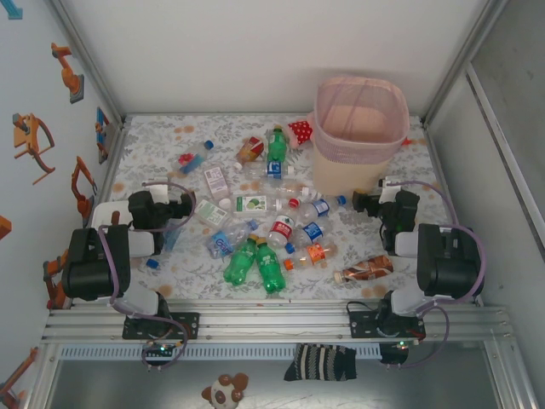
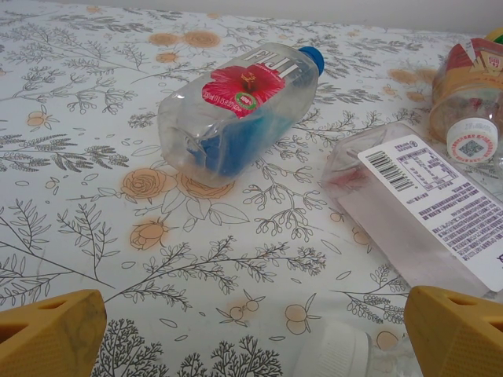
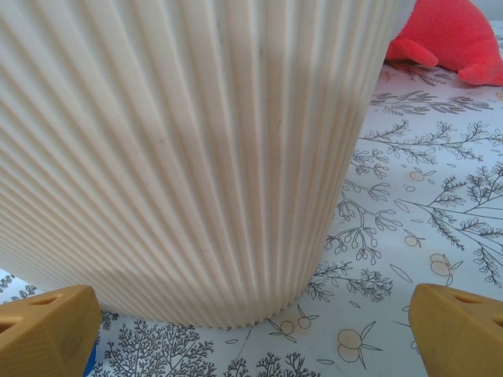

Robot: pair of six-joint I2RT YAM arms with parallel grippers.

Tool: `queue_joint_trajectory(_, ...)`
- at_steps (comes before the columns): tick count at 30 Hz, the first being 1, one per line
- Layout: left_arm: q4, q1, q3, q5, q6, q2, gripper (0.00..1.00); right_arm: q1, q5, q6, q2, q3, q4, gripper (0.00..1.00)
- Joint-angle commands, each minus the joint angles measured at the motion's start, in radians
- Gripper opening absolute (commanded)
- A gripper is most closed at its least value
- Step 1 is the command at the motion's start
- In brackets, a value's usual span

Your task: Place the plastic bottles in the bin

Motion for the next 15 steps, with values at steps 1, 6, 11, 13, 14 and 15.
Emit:
queue_joint_trajectory(1,0.025,0.005,0.009,-0.015,0.000,-0.003,0.97,-0.005,-0.010,-0.011,0.005,0.002,0.037,0.99)
queue_joint_trajectory(6,-0.023,0.005,0.017,-0.003,0.009,-0.035,0.97,-0.004,0.003,-0.011,-0.036,-0.001,0.010,0.99)
queue_joint_trajectory(11,-0.066,0.006,0.025,-0.070,-0.018,-0.083,0.97,-0.005,0.021,0.004,-0.142,0.005,-0.094,0.98)
queue_joint_trajectory(13,-0.154,0.007,0.063,-0.075,-0.022,-0.109,0.97,-0.005,0.037,0.015,-0.178,0.007,-0.134,0.97)
queue_joint_trajectory(14,-0.196,0.005,0.082,-0.073,-0.021,-0.119,0.97,-0.006,0.054,0.031,-0.197,0.017,-0.171,0.96)
queue_joint_trajectory(15,-0.244,0.005,0.107,-0.070,-0.021,-0.126,0.97,-0.005,0.062,0.042,-0.221,0.032,-0.236,0.96)
